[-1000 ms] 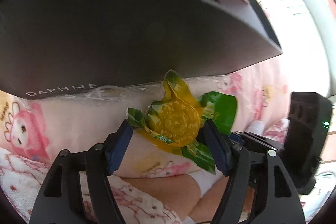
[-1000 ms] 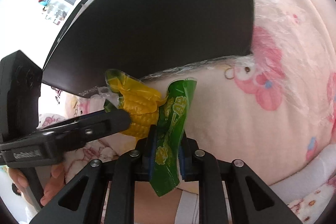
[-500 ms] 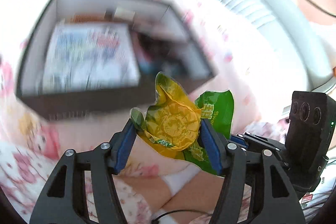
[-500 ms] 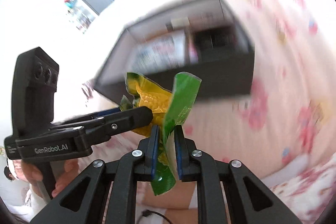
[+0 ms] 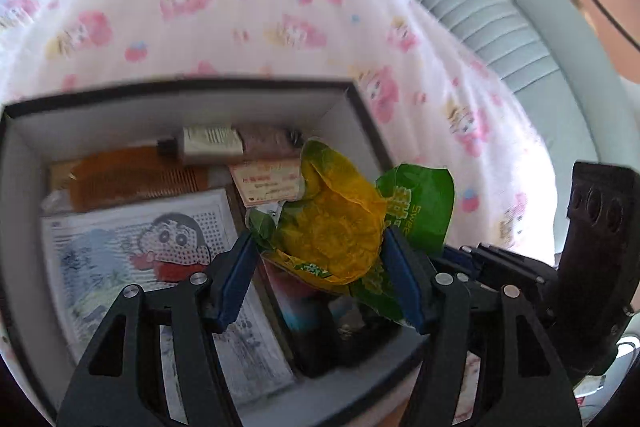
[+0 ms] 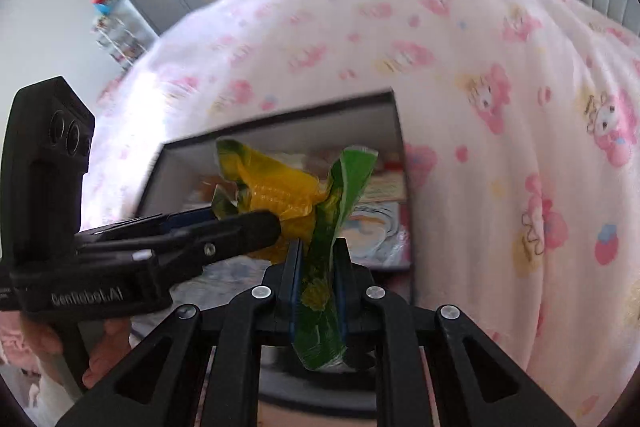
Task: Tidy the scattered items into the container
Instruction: 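Carry the yellow packet with the left gripper while the right gripper carries the green packet over the box, then lower the yellow packet with the left gripper while the right gripper lowers the green packet into the box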
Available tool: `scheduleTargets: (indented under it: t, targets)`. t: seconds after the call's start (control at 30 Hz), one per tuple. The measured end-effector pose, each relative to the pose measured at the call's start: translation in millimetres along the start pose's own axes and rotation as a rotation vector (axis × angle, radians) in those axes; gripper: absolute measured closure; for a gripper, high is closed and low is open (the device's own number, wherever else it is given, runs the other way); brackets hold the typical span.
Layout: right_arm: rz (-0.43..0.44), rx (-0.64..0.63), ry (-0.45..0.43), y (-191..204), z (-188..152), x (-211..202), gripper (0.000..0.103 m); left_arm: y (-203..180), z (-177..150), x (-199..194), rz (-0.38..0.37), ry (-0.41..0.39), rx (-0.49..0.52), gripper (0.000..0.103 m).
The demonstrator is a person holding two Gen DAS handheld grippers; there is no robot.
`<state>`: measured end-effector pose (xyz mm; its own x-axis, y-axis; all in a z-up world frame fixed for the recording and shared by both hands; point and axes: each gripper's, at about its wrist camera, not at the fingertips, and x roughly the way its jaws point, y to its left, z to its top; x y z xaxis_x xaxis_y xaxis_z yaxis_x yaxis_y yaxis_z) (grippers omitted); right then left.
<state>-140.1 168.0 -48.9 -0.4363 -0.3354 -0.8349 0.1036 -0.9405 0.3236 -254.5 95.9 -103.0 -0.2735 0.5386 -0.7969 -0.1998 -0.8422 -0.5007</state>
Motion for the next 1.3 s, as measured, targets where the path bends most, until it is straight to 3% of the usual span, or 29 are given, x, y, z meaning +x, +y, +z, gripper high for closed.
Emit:
scheduleTargets:
  t: [0.2,0.3,0.43,0.57,0.67,0.8,0.97,1.03,1.17,1.3]
  targets:
    - [-0.055,0.016,0.033,-6.2,0.9,29.9,0.091,19.9,-8.4,18.4,0.052,0.035,-0.043,0.035]
    - [-0.042,0.038,-0.022,-6.6,14.6,19.1,0.091,29.4,-11.1,13.9,0.076,0.011,-0.069,0.035]
    - [-0.098,-0.003,-0.094,-5.6,21.1,-2.6,0.091,33.8,-14.2,6.2,0.116,-0.03,-0.08,0.037]
    - [-0.038,-0.046,-0.054,0.8,6.7,-0.5,0.091,37.7,-16.4,-2.8,0.097,-0.055,-0.095,0.037]
    - [-0.022,-0.089,-0.014,6.6,-3.8,10.7,0.091,43.1,-16.6,-4.7,0.133,-0.085,-0.123,0.037]
    - [-0.041,-0.1,0.026,6.4,-8.8,25.5,0.091,55.7,-22.7,-21.3,0.194,-0.185,-0.213,0.039]
    - [-0.076,-0.095,0.044,1.8,-9.0,35.8,0.091,56.0,-24.4,-15.7,0.218,-0.141,-0.19,0.044]
    - [-0.097,-0.094,0.037,-0.7,-10.4,34.7,0.091,53.6,-27.8,-6.1,0.195,-0.093,-0.171,0.049]
    - [-0.081,-0.048,0.022,-8.5,-8.4,32.4,0.091,42.4,-30.2,-2.8,0.129,-0.085,-0.117,0.06]
    - [-0.067,-0.043,-0.03,-10.1,-7.6,23.2,0.091,31.9,-31.4,-0.1,0.025,-0.063,-0.064,0.061]
